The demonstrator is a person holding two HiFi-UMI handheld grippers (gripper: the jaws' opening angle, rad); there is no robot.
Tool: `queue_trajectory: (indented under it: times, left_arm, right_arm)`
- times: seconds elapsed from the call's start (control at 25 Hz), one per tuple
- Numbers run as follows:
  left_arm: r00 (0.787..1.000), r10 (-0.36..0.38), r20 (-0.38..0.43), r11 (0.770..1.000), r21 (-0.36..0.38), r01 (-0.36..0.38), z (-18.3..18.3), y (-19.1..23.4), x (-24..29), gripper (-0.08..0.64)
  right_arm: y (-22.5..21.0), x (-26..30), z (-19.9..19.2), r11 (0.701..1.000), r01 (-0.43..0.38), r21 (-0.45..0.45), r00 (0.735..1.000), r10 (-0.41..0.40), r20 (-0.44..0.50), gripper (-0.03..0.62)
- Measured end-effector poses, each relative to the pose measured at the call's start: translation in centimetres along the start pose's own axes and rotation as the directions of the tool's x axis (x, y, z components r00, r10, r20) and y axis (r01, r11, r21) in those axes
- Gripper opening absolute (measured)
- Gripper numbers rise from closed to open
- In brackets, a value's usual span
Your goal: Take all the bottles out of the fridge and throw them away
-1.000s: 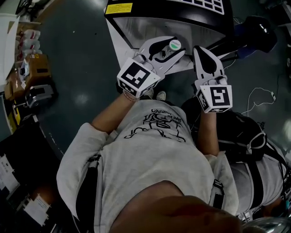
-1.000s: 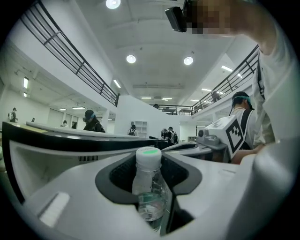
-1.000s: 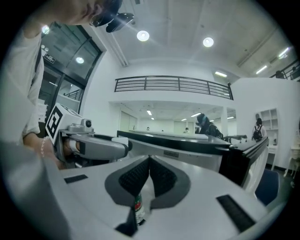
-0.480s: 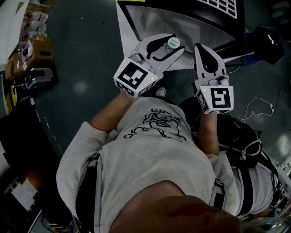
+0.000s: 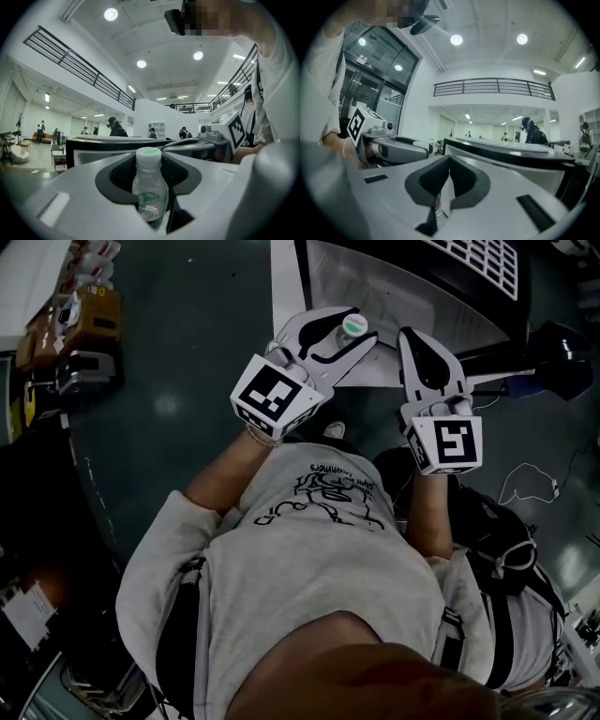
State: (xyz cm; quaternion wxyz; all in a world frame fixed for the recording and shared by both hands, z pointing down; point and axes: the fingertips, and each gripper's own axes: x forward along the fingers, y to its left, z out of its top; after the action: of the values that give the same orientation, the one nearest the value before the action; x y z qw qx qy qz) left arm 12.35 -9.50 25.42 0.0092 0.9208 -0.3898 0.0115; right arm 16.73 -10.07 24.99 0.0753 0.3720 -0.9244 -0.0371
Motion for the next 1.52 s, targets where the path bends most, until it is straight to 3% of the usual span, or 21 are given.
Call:
queue_trajectory:
  times: [0.72, 1.52]
  left_arm:
    - [0.993, 0.115, 0.009, 0.993, 0.007, -0.115, 0.8, 5.1, -11.1, 0.160]
    - [0.963, 0.271, 0.012, 0.963, 0.011, -0.271, 0.7, 11.4, -25.9, 0.160]
  right_arm:
    - [10.8, 6.2, 2.4, 0.986, -0.167, -0.024, 0.986, 0.168, 0.023, 0.009]
    - [25.1, 13.2, 5.2, 0.940, -0.337, -0.045, 0.940, 0.339, 0.040, 0.009]
